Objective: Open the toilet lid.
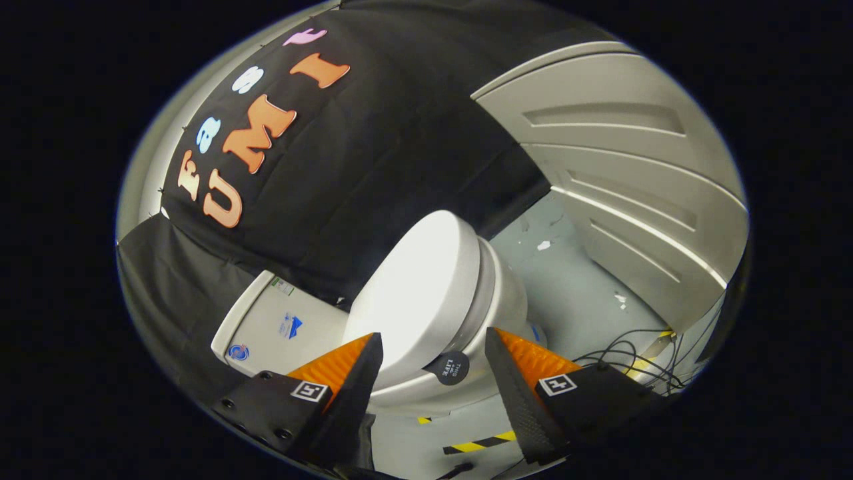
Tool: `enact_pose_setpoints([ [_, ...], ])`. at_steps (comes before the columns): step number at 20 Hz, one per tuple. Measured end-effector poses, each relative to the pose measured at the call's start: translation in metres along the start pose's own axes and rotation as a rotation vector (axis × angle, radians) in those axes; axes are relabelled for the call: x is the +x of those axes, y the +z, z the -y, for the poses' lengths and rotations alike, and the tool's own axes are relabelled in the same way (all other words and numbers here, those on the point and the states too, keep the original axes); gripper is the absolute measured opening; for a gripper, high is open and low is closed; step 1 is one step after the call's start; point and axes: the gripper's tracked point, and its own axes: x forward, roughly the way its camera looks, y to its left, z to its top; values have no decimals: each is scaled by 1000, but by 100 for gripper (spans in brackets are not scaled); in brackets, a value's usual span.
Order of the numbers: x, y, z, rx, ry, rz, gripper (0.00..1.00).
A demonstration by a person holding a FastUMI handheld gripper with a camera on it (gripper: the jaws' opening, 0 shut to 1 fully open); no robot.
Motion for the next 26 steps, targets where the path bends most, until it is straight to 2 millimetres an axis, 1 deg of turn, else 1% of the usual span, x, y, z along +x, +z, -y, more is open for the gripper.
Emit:
enact_pose_setpoints([
  [2,15,-11,4,39,32,-54,99],
  [3,19,-17,8,72,43,-84,99],
  [5,27,-33,12,144,64,-139,99],
  [6,30,-37,12,173,74,-153,99],
  [8,36,-37,12,221,95,-161,98],
  [11,41,-35,20,263,114,-166,97],
  [14,53,-46,32,276,90,-200,92],
  [16,57,-50,36,294,85,-216,85],
  [17,58,-48,36,302,90,-219,83],
  [19,59,-47,32,306,109,-218,76],
  [22,65,-46,38,300,100,-217,57],
  [24,65,-43,40,303,100,-212,37],
  [25,64,-42,39,310,109,-209,32],
  [26,64,-42,40,312,112,-210,24],
])
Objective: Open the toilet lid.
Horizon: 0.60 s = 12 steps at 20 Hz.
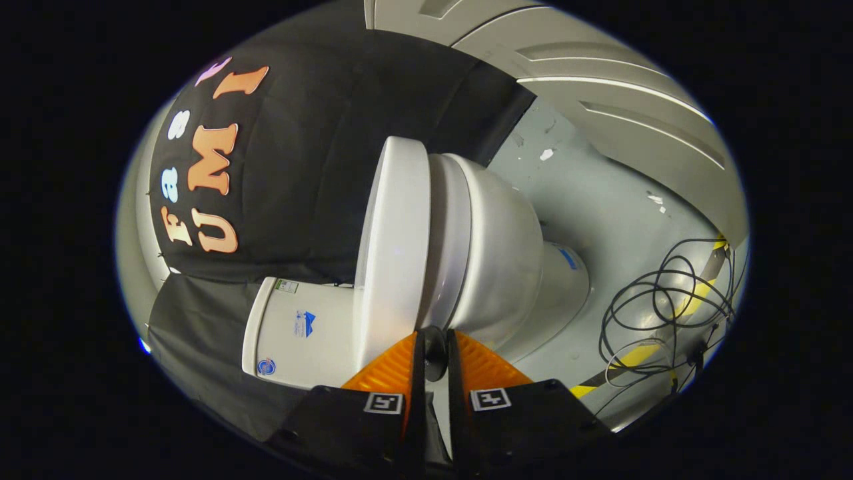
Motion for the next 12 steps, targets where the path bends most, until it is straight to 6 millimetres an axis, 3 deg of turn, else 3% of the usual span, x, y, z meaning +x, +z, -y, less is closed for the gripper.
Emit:
enact_pose_setpoints([
  [3,2,-7,-4,24,27,-36,22],
  [7,-1,-2,-4,48,61,-30,9],
  [12,1,0,-2,29,63,-24,8],
])
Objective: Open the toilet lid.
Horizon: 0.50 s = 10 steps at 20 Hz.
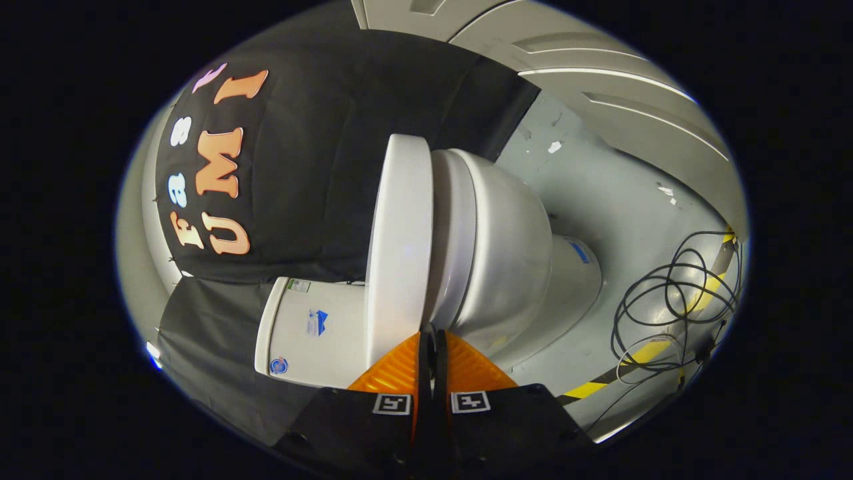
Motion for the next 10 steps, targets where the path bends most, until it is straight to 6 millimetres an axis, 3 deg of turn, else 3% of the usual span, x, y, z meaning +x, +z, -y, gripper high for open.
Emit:
enact_pose_setpoints([
  [10,-2,5,-1,-43,-37,27,8],
])
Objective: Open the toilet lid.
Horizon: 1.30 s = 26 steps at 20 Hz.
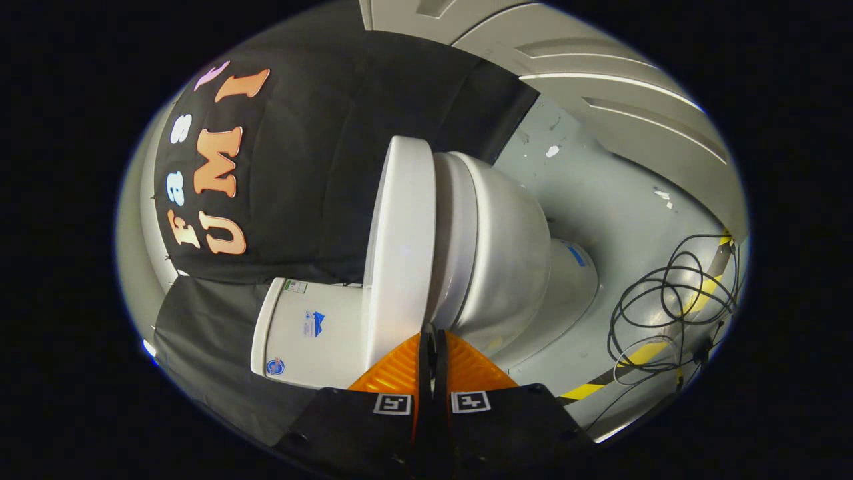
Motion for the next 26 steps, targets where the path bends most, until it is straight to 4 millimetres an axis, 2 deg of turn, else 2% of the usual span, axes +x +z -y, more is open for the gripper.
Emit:
enact_pose_setpoints([
  [6,0,1,-9,-97,-122,70,8],
  [11,-7,3,-25,-173,-157,105,8],
  [14,-9,11,-48,-271,-184,157,9],
  [26,-22,10,-131,-585,-333,231,8],
])
